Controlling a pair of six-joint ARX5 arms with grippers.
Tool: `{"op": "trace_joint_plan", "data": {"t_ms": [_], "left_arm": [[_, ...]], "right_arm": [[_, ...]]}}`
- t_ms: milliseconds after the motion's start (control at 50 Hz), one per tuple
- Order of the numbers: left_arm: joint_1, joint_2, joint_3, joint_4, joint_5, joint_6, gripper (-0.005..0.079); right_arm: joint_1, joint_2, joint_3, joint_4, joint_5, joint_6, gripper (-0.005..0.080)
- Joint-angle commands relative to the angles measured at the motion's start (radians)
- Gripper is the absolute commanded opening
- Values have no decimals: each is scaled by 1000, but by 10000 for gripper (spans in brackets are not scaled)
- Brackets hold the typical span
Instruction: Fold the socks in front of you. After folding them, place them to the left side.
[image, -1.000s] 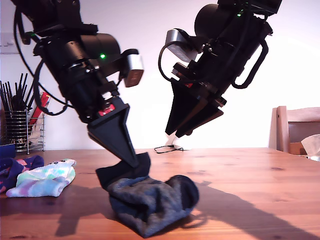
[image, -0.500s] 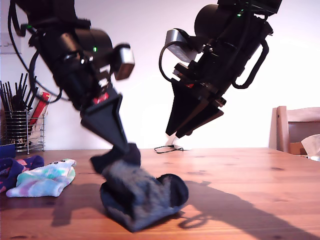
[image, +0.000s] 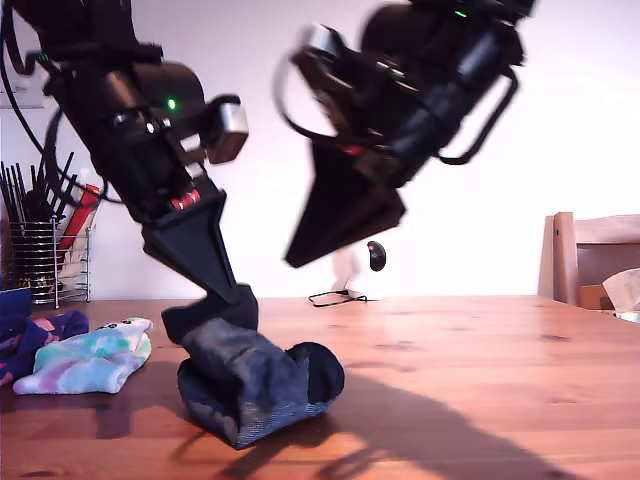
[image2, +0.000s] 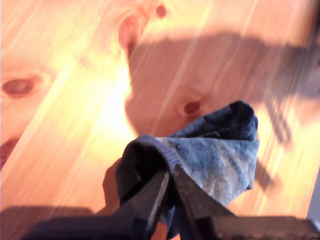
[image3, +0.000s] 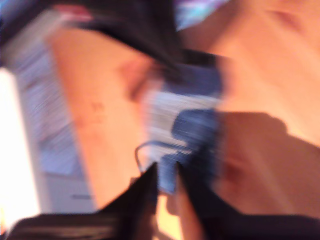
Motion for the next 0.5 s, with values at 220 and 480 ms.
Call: {"op": "trace_joint_plan", "data": {"t_ms": [220,480], "left_arm": [[-1,63,-25,8,5,-2,-20],[2,63,-25,21,6,-2,-20]], "right_arm": [[14,142,7,48,-8,-26,-11],[30,199,7,101,-21,-24,-11]]}}
